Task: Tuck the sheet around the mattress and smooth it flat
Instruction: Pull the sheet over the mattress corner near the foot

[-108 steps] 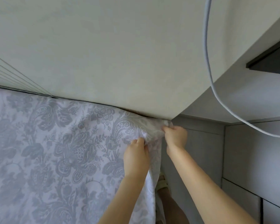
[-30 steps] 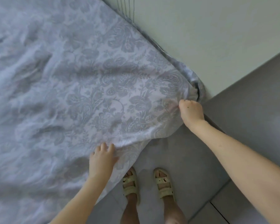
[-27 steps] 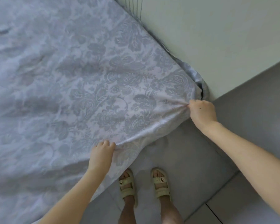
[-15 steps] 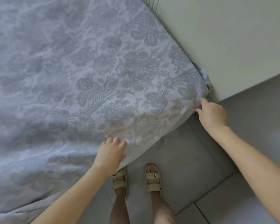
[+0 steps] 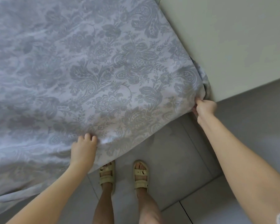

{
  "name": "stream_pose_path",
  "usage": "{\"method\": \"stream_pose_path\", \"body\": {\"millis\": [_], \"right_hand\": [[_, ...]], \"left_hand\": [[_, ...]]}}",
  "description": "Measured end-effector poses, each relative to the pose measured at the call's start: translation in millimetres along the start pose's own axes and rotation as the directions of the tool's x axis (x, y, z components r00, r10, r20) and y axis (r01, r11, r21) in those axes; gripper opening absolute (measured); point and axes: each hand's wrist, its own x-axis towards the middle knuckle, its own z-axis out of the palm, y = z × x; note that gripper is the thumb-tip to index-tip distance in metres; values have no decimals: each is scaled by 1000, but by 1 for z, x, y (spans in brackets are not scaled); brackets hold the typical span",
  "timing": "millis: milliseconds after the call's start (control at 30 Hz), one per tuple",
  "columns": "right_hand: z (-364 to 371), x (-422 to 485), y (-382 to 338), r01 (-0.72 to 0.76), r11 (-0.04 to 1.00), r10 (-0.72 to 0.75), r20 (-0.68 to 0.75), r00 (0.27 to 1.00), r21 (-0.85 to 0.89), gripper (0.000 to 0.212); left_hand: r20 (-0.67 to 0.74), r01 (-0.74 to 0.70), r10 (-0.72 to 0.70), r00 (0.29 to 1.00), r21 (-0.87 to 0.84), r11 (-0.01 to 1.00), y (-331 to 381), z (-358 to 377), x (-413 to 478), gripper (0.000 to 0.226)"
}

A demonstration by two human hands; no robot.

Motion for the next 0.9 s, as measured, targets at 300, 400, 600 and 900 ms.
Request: {"method": "stream_pose_path", "body": {"millis": [300,400,600,900], "right_hand": [[-34,-16,4,73,848,-228,-237,945,-526,34],[-16,-18,-1,65,631,-215,-94,972,-773,27],[-2,-68,-21,401,-26,-526,354,773,-916,20],[118,-236,14,924,-336,-385,922,43,-184,21]], "left_hand": [[156,-316,301,941,81,945,-2,-2,7,36],[189,-356,328,925,135,925,-5,2,7,33],[21,-250,255,967,-126,960,-10,19,-9,20],[108,346,-530,841,-861,374,-95,49,-64,35]]}}
